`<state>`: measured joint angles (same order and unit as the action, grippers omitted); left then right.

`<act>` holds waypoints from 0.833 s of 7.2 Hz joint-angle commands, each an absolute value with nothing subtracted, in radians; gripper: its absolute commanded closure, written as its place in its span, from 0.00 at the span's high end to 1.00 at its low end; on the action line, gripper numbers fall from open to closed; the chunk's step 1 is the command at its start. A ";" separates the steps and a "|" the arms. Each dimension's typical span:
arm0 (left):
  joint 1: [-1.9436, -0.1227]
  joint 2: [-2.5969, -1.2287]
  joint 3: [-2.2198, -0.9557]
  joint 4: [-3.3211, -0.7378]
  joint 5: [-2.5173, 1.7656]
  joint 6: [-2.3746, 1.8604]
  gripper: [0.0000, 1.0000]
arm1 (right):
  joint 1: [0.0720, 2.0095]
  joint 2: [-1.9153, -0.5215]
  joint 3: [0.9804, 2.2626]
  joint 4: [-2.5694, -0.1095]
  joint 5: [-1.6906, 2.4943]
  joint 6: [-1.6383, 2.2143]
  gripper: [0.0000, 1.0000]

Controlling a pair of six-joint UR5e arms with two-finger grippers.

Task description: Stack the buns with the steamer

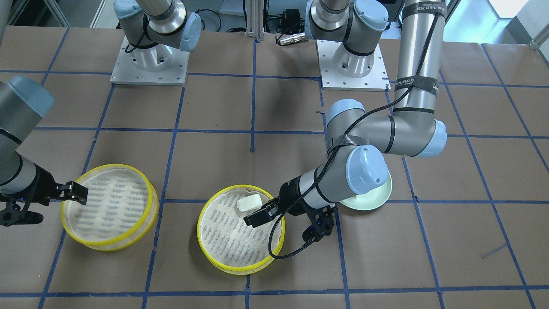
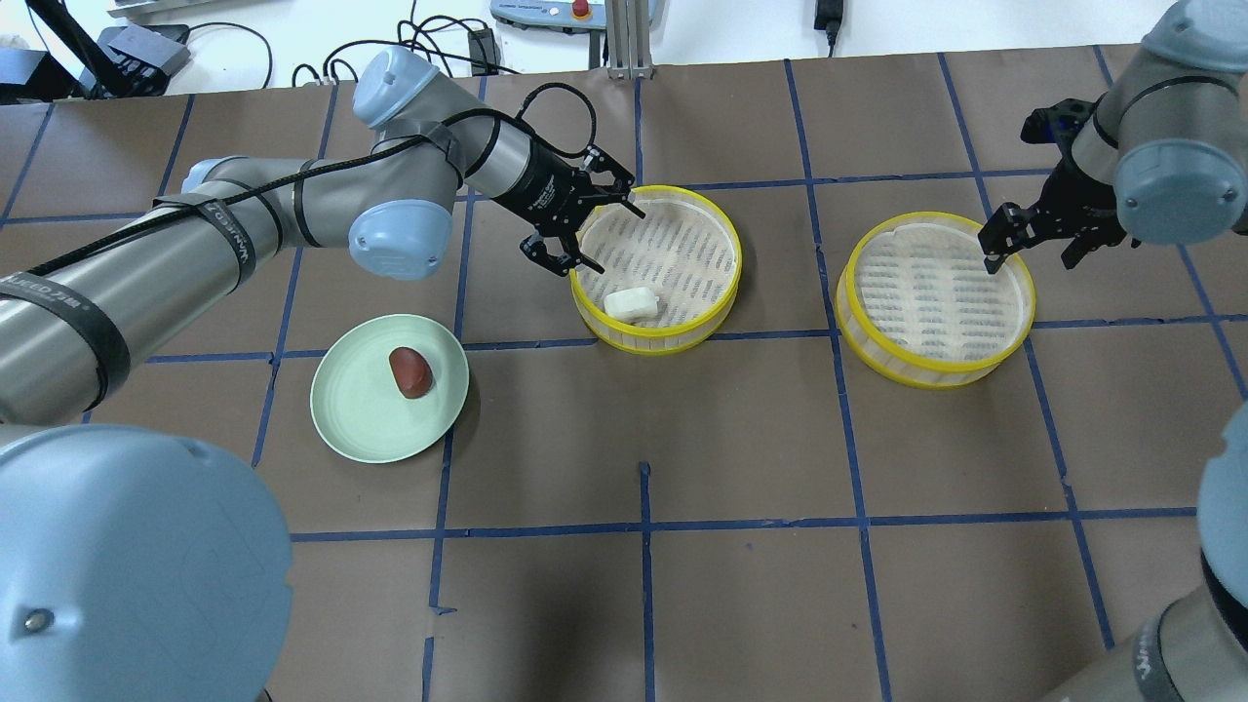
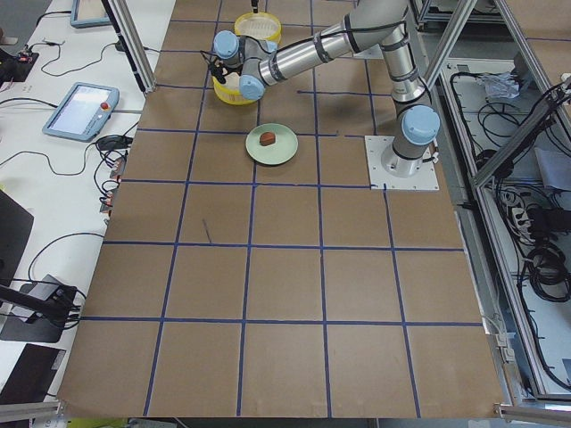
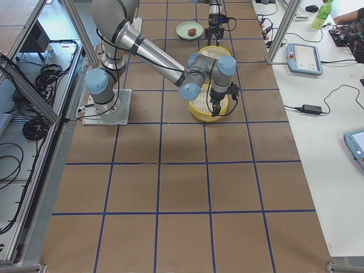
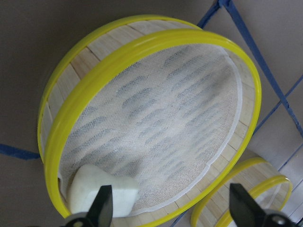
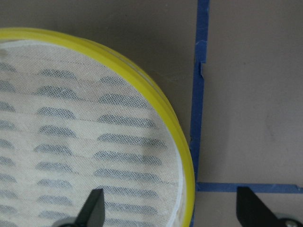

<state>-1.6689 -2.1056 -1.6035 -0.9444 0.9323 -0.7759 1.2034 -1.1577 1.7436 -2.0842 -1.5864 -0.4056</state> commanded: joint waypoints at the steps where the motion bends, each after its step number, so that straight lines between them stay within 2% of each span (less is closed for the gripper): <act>1: -1.669 -2.085 -1.605 -0.951 1.000 -0.689 1.00 | 1.171 -1.138 1.769 -2.097 -1.585 -0.419 0.51; 3: -1.629 -2.010 -1.621 -1.126 1.238 -0.392 1.00 | 1.167 -1.140 1.767 -2.095 -1.543 -0.419 0.07; 4: -1.597 -1.979 -1.632 -1.213 1.413 -0.151 1.00 | 1.167 -1.141 1.757 -2.091 -1.542 -0.419 0.03; 6: -1.511 -1.956 -1.690 -1.243 1.532 0.050 1.00 | 1.169 -1.157 1.703 -2.079 -1.542 -0.414 0.03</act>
